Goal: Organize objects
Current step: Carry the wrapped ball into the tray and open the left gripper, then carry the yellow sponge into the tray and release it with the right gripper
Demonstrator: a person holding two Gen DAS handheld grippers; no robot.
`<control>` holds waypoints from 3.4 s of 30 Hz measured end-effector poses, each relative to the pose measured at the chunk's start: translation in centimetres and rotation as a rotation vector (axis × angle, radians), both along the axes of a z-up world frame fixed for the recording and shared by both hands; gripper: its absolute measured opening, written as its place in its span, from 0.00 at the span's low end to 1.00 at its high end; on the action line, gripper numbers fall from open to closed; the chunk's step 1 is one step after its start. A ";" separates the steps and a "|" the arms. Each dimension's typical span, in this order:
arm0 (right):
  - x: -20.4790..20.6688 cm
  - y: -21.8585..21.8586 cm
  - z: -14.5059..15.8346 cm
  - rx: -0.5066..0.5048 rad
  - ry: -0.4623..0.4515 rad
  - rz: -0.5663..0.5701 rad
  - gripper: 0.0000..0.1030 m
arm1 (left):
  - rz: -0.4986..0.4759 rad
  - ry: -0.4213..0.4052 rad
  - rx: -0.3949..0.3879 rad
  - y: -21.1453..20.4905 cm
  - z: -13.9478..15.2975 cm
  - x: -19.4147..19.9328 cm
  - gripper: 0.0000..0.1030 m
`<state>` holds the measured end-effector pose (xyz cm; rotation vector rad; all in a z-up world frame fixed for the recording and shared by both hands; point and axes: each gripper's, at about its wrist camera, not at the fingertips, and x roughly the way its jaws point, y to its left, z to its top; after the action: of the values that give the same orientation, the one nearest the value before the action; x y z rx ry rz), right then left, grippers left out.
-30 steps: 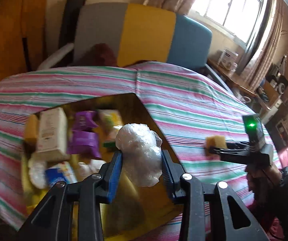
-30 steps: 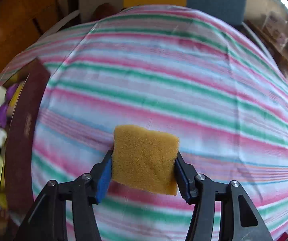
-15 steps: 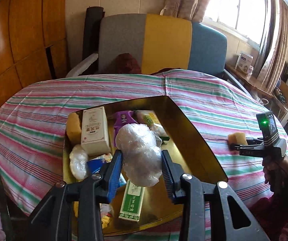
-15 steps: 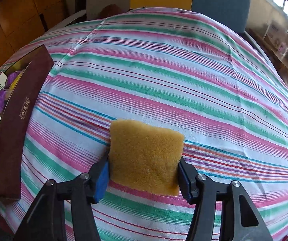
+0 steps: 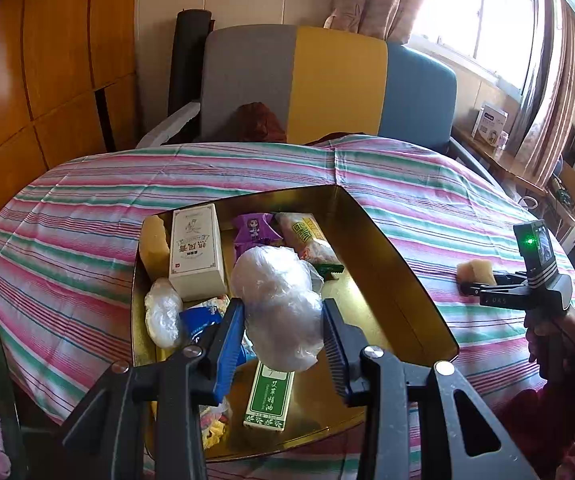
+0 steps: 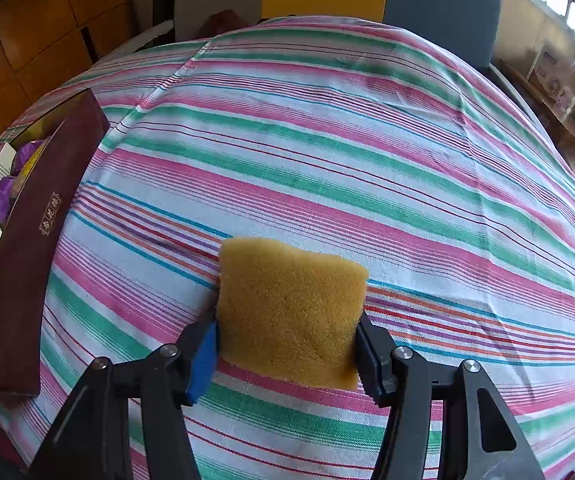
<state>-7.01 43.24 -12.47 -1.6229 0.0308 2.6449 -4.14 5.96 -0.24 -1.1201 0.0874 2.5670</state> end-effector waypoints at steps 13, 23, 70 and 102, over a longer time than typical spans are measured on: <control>0.0 -0.2 0.1 0.013 -0.001 0.007 0.57 | -0.003 -0.151 0.108 0.2 -2.0 -2.8 0.37; 0.0 -0.3 0.1 0.017 -0.001 0.011 0.57 | -0.042 -0.228 0.243 1.9 -1.6 -7.3 0.37; 0.7 -1.5 0.6 0.103 0.021 -0.032 0.58 | 0.121 -0.021 0.016 -2.1 -1.1 -1.6 0.57; 0.1 -27.1 3.3 -0.023 -0.026 0.521 0.62 | 0.233 -0.020 -0.031 -7.6 -2.0 -0.3 0.57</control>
<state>-6.90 16.15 -9.16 -1.8871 -0.4207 2.9872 -4.48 -1.61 -2.27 -1.2322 -0.0086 2.7659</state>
